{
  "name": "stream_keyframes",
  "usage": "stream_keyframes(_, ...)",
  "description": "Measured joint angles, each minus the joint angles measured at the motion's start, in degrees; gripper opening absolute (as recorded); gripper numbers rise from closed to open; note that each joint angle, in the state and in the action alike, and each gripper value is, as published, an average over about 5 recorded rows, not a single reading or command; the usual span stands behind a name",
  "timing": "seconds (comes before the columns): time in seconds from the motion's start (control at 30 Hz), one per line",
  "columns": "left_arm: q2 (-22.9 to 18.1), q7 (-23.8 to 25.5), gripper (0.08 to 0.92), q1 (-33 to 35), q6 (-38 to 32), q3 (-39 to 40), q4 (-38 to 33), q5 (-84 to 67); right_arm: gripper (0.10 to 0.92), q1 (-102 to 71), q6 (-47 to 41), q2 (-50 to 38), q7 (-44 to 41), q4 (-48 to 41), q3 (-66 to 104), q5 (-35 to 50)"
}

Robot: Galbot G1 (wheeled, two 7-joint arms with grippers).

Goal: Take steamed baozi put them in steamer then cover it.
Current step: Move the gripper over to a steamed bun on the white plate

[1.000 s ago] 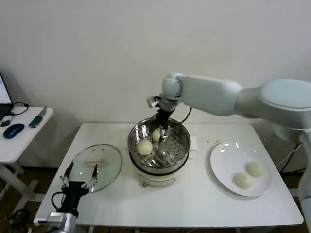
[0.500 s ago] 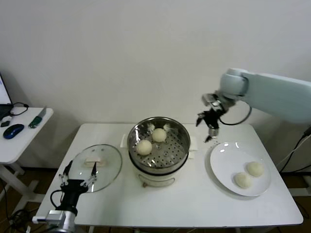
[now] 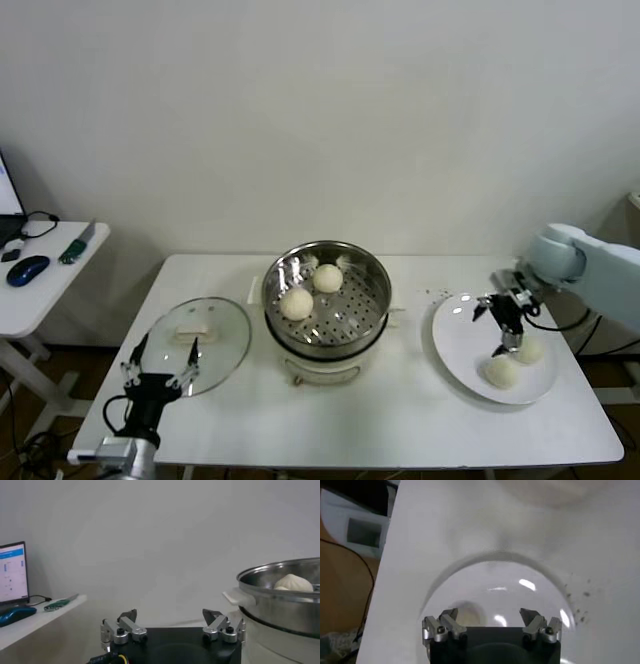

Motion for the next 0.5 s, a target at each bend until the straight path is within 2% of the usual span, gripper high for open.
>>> stream_keyframes(0.5,-0.5,-0.2,0.823,-0.1,0.1,0.1,0.9,0.5,0.823,-11.5,1.1,0.9,0.6,-5.3,7.5,-7.3)
